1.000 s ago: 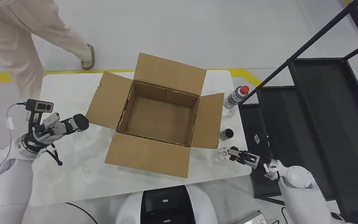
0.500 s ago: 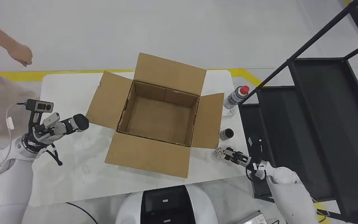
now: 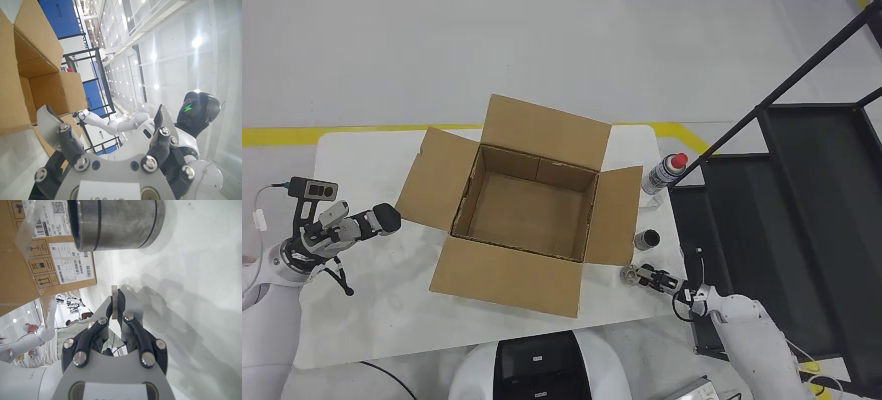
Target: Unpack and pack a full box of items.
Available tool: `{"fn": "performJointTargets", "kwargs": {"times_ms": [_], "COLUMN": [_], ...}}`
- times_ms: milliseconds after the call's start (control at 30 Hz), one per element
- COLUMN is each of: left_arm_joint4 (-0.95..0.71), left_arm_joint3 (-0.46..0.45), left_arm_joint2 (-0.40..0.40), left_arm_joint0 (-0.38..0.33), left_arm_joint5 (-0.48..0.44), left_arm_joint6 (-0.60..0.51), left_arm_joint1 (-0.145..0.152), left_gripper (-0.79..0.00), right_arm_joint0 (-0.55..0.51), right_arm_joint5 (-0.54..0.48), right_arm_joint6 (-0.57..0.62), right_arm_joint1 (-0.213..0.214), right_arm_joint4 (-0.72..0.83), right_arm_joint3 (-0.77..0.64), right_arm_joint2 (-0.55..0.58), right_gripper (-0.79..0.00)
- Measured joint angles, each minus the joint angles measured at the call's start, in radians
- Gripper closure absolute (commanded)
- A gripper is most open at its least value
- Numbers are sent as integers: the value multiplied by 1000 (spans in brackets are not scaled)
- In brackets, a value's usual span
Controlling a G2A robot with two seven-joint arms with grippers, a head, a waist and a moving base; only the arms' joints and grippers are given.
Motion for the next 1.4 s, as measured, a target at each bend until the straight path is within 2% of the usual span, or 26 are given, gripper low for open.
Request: {"fn": "performJointTargets", "kwargs": {"times_ms": [33, 67, 100, 333, 533, 633, 733, 1133, 1400], "left_arm_joint4": [0, 0, 0, 0, 0, 0, 0, 0, 0], "left_arm_joint3": [0, 0, 0, 0, 0, 0, 0, 0, 0], "left_arm_joint2": [0, 0, 0, 0, 0, 0, 0, 0, 0], "left_arm_joint0": [0, 0, 0, 0, 0, 0, 0, 0, 0], "left_arm_joint5": [0, 0, 0, 0, 0, 0, 0, 0, 0], "left_arm_joint6": [0, 0, 0, 0, 0, 0, 0, 0, 0], "left_arm_joint1": [0, 0, 0, 0, 0, 0, 0, 0, 0], "left_gripper": [-785, -785, -785, -785, -785, -785, -785, -785, -785], "right_arm_joint0": [3, 7, 10, 16, -34, -67, -96, -223, -351], "right_arm_joint5": [1, 2, 3, -6, -20, -17, -7, 35, 61], "right_arm_joint6": [-4, -8, -10, 19, 83, 77, 66, 146, 209], "right_arm_joint1": [0, 0, 0, 15, 39, 53, 63, 97, 121], "right_arm_joint4": [3, 8, 12, 59, 122, 131, 150, 238, 328], "right_arm_joint3": [8, 17, 23, 41, -17, -60, -109, -337, -594], "right_arm_joint2": [-3, -7, -8, 13, 66, 104, 139, 237, 317], "right_gripper": [-348, -625, -785, -785, -785, -785, -785, -785, -785]}}
